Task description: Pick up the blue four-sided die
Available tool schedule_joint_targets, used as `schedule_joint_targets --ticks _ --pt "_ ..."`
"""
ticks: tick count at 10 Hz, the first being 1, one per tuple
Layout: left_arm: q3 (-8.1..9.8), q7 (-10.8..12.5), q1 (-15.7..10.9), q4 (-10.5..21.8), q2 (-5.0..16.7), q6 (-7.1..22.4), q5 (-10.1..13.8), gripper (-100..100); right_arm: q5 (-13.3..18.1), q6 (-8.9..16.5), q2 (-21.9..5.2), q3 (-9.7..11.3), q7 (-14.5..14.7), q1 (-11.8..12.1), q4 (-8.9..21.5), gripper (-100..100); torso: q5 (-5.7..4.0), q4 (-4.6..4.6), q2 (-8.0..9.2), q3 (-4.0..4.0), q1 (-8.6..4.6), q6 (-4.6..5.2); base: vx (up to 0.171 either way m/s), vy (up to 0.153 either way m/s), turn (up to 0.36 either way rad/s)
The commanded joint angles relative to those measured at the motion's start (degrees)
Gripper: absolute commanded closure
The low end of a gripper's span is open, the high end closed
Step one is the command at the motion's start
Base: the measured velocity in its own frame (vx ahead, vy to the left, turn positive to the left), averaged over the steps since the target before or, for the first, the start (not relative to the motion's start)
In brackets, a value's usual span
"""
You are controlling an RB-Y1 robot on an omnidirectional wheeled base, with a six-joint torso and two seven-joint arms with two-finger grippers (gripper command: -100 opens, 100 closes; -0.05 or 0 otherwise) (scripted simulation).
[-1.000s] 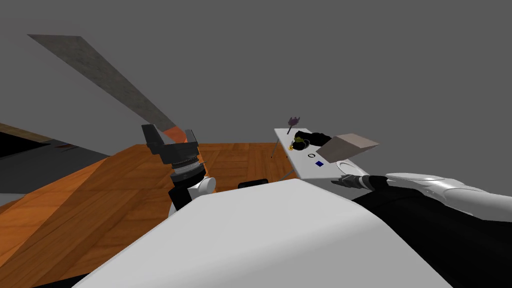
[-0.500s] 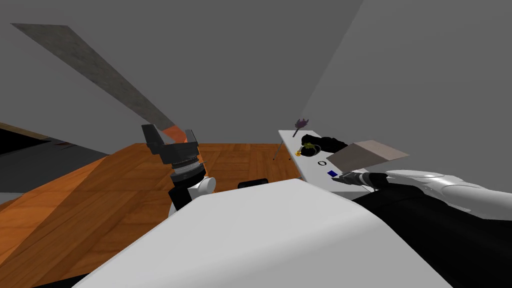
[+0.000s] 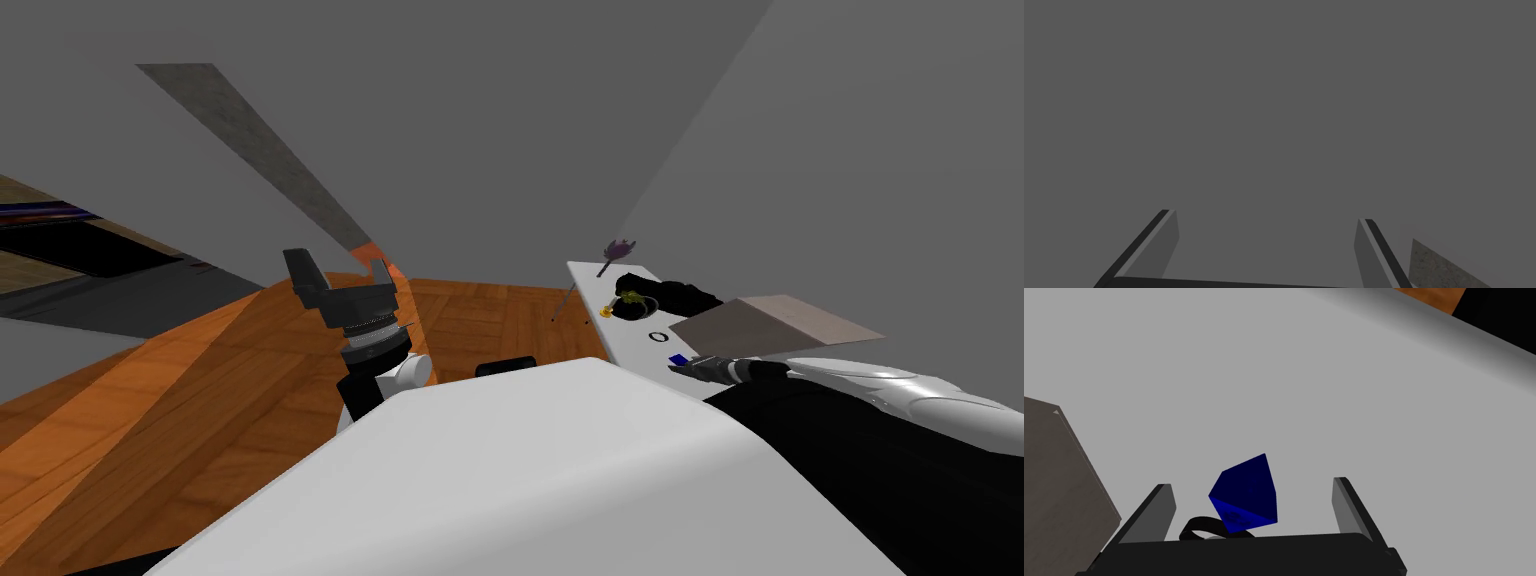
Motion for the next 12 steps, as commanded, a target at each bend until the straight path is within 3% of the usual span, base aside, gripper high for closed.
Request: schedule_joint_targets --ticks 1,4,5,7,8,9,10,12 --pt "0.0 0.0 0.0 0.0 0.0 0.0 0.0 0 1.69 -0.65 1.99 -2.41 -0.58 1.31 1.26 -100 0.0 0.0 0.0 0.0 0.0 0.0 -0.023 -0.001 0.156" --pt "0.0 0.0 -0.01 0.0 0.0 0.0 0.0 0 5.01 -0.95 6.21 -8.18 -1.85 6.39 2.47 -100 -0.07 -0.02 0.0 -0.01 -0.02 -0.01 -0.038 -0.006 0.221" --pt "-0.01 0.0 -0.01 0.0 0.0 0.0 0.0 0 5.01 -0.95 6.21 -8.86 -1.85 6.39 2.47 -100 -0.18 -0.01 0.01 0.0 -0.18 -0.04 -0.029 -0.003 0.072" --pt "0.0 0.0 0.0 0.0 0.0 0.0 0.0 0 7.22 -1.16 9.03 -12.39 -2.7 9.78 3.28 -100 -0.21 -0.02 -0.05 -0.04 -0.27 -0.03 -0.03 0.001 0.175" --pt "0.0 0.0 0.0 0.0 0.0 0.0 0.0 0 7.22 -1.16 9.03 -13.17 -2.7 9.78 3.28 -100 -0.21 -0.02 -0.02 -0.02 -0.28 -0.02 -0.028 -0.002 0.068" --pt "0.0 0.0 0.0 0.0 0.0 0.0 0.0 0 7.13 -1.39 8.91 -12.32 -2.52 9.11 3.66 -100 -0.22 -0.02 -0.05 -0.03 -0.29 0.0 -0.009 -0.001 0.001" --pt "0.0 0.0 0.01 0.0 0.0 0.0 0.0 0 7.17 -1.39 8.94 -12.44 -2.57 9.16 3.66 100 -0.22 -0.03 -0.1 -0.07 -0.3 0.0 0.0 0.0 0.0" --pt "0.0 0.0 0.01 0.0 0.0 0.0 0.0 0 7.19 -1.37 8.9 -12.43 -2.53 9.16 3.67 100 -0.25 -0.04 -0.16 -0.1 -0.29 0.01 0.0 0.0 0.0"
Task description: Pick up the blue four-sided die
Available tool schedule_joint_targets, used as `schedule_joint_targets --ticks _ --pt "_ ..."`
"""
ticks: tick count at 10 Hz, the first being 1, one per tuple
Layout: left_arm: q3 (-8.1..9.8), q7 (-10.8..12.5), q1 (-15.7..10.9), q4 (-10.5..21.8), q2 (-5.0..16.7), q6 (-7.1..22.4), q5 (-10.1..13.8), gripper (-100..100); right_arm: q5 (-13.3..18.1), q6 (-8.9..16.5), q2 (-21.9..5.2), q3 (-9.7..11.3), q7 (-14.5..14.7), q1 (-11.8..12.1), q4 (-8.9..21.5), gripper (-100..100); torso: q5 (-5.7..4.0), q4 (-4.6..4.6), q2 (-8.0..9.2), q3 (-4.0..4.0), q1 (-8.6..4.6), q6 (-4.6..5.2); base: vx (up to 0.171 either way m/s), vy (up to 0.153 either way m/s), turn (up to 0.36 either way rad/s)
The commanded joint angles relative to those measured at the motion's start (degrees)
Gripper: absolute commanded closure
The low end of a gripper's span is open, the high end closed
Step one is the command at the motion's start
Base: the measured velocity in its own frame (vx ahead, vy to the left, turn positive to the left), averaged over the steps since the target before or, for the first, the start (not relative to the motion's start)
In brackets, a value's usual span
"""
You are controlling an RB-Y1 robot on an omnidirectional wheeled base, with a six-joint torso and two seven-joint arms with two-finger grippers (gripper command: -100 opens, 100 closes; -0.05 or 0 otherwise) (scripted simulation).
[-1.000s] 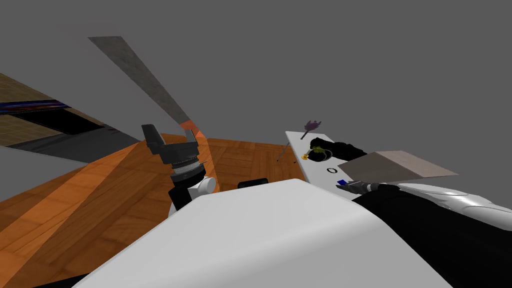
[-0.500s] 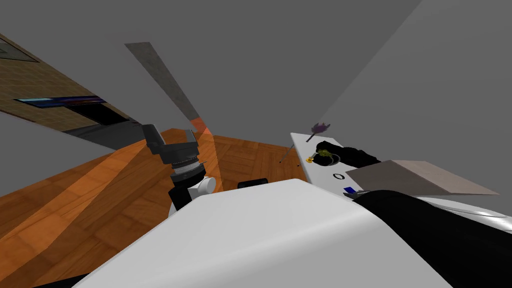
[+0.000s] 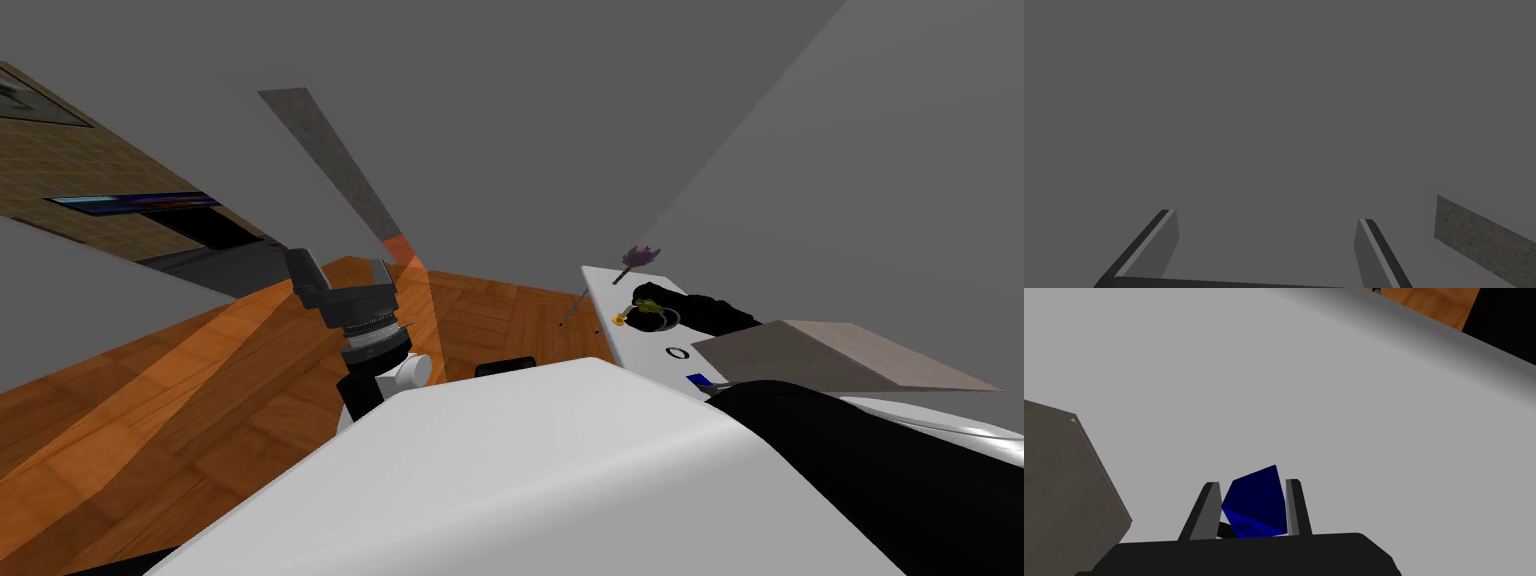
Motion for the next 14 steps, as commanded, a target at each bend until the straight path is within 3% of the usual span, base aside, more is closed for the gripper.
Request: schedule_joint_targets --ticks 1,2,3,4,5,7,8,13,14 --pt "0.0 0.0 0.0 0.0 0.0 0.0 0.0 0 0.0 0.0 0.0 0.0 0.0 0.0 0.0 100 0.0 0.0 0.0 0.0 0.0 0.0 0.0 0.0 0.0" --pt "0.0 0.0 0.0 0.0 0.0 0.0 0.0 0 -0.01 0.0 0.01 0.0 -0.02 0.0 0.0 100 0.0 0.0 0.0 0.0 0.0 -0.01 0.0 0.0 0.0" --pt "0.0 0.0 0.0 0.0 0.0 0.0 0.0 0 -0.01 0.0 0.01 0.0 -0.03 0.0 0.0 0 0.0 0.0 0.0 0.0 0.0 -0.01 0.0 0.0 0.0" --pt "0.0 0.0 0.0 0.0 0.0 0.0 0.0 0 -2.18 0.42 -2.69 2.86 0.67 -2.76 -1.19 100 0.0 0.0 0.0 0.0 0.0 -0.01 0.035 0.001 -0.328" --pt "0.01 0.0 0.02 0.0 0.0 0.0 0.0 0 -2.18 0.42 -2.69 3.57 0.67 -2.76 -1.19 100 0.01 -0.02 -0.08 -0.05 0.03 0.12 0.046 0.008 -0.189" --pt "0.0 0.0 0.01 0.0 0.0 0.0 0.0 0 -4.39 0.62 -5.5 7.68 1.52 -6.15 -2.0 100 0.0 -0.03 -0.15 -0.09 0.01 0.0 0.04 0.002 -0.163" --pt "0.0 0.0 0.01 0.0 0.0 0.0 0.0 0 -4.39 0.62 -5.5 7.87 1.52 -6.15 -2.0 100 0.0 -0.04 -0.17 -0.1 0.02 0.0 0.029 0.006 -0.074" --pt "0.0 0.0 0.0 0.0 0.0 0.0 0.0 0 -8.81 1.03 -11.13 15.66 3.21 -12.86 -3.61 100 0.03 -0.03 -0.11 -0.07 0.01 0.01 0.029 0.004 -0.161" --pt "0.0 0.0 0.01 0.0 0.0 0.0 0.0 0 -8.81 1.03 -11.13 16.47 3.21 -12.93 -3.61 100 0.04 -0.03 -0.12 -0.07 0.0 0.02 0.024 0.005 -0.075"
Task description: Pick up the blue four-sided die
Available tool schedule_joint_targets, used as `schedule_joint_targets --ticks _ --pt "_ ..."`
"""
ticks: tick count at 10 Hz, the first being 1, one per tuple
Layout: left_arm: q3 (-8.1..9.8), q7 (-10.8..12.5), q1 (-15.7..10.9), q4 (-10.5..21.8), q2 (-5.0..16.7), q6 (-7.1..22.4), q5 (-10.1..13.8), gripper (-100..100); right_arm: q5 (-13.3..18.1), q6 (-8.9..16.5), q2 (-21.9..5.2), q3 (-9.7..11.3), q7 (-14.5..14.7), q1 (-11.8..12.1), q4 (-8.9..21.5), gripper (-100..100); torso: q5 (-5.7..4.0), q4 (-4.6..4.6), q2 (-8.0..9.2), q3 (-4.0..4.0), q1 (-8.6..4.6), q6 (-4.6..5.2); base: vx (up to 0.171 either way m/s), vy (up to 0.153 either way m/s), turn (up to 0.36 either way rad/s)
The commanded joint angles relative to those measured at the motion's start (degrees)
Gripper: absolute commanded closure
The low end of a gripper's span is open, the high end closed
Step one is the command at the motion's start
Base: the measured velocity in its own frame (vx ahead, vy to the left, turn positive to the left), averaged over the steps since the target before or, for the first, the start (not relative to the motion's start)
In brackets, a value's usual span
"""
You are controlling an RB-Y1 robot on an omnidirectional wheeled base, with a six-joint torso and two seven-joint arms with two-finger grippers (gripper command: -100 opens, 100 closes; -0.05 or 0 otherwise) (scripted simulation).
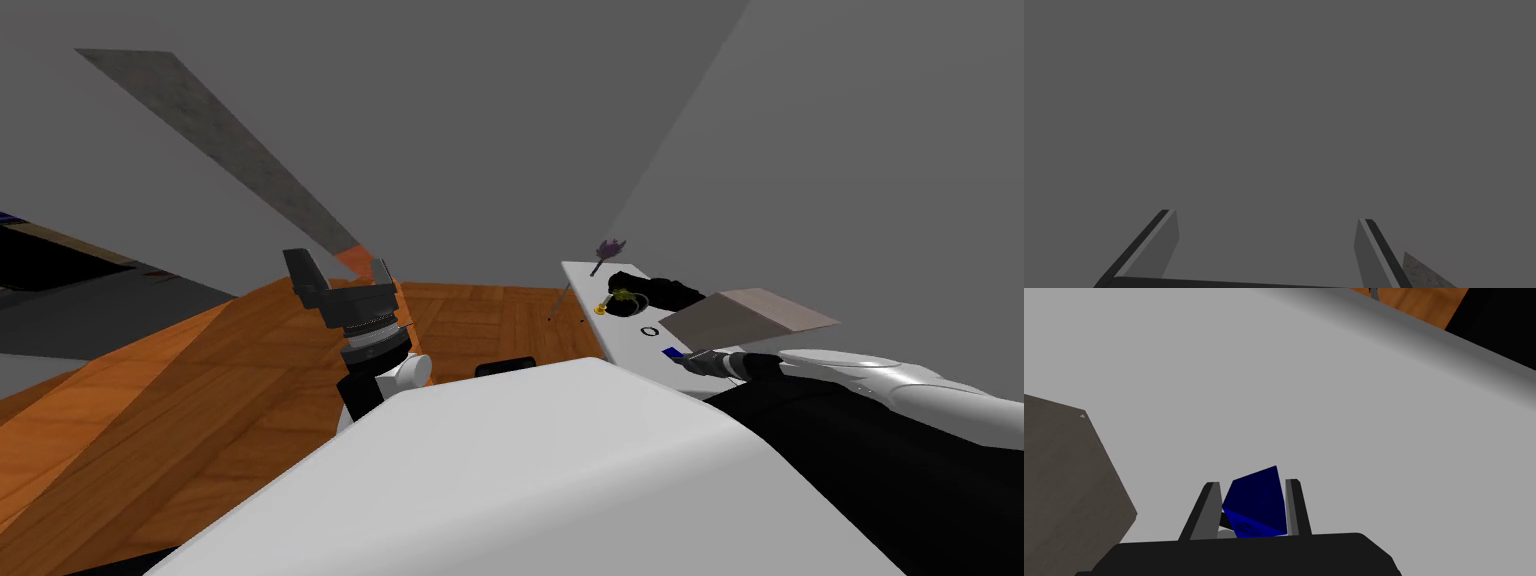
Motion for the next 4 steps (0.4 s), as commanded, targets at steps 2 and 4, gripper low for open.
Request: schedule_joint_targets --ticks 2,4 --pt "0.0 0.0 0.0 0.0 0.0 0.0 0.0 0 -3.06 0.97 -3.67 4.28 0.96 -2.41 -2.25 100 0.03 0.0 0.0 0.0 0.02 0.02 0.031 0.005 -0.165" --pt "0.0 0.0 0.0 0.0 0.0 0.0 0.0 0 -2.1 0.26 -2.54 3.51 0.81 -2.3 -1.02 0 0.01 0.01 0.03 0.01 0.01 0.0 0.009 0.002 -0.023"
